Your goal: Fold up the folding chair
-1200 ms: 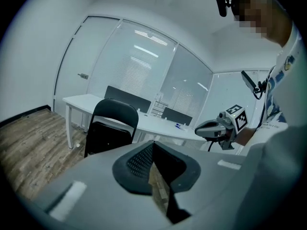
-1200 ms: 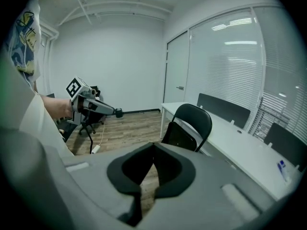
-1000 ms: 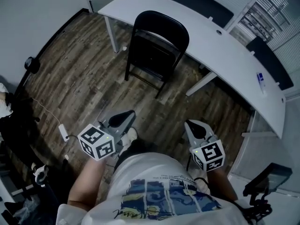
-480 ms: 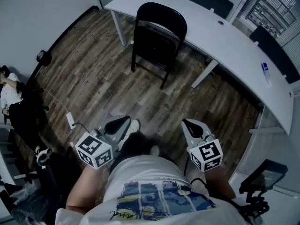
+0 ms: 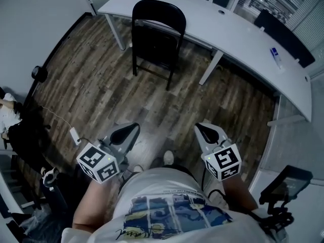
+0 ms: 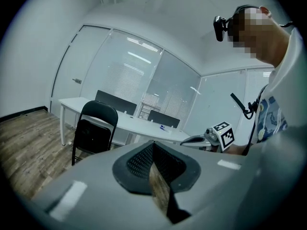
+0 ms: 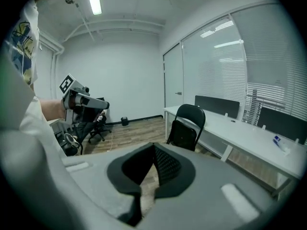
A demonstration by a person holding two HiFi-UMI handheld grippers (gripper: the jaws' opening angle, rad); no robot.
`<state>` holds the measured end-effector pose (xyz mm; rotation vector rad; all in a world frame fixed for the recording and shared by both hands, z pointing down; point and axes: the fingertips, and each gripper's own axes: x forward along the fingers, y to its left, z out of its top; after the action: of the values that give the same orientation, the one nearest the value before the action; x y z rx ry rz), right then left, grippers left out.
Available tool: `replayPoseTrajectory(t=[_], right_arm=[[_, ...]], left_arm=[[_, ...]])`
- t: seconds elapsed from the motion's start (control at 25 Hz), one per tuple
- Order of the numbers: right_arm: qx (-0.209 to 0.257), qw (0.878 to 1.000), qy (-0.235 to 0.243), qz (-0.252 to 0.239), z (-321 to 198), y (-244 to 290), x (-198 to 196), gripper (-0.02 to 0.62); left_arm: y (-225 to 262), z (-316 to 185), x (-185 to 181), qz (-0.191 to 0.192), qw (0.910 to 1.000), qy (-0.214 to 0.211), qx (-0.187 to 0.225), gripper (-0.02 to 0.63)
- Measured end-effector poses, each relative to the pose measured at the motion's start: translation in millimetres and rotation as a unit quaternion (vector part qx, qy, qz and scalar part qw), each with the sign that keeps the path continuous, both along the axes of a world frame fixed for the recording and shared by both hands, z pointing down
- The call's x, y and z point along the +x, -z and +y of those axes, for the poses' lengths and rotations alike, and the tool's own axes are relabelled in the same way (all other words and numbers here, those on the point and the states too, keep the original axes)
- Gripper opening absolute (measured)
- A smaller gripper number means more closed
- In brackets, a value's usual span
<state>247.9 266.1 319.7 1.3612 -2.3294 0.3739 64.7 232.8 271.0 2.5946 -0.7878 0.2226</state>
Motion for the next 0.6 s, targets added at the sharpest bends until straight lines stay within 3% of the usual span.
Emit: replayPoseTrajectory(t=[0.6], right_arm=[[0.011,1.000,0.008,0.017,55,23,-127,0.003]], left_arm=[[-14,61,-113,-0.025,0.9996,-0.012,0.003,0.002]])
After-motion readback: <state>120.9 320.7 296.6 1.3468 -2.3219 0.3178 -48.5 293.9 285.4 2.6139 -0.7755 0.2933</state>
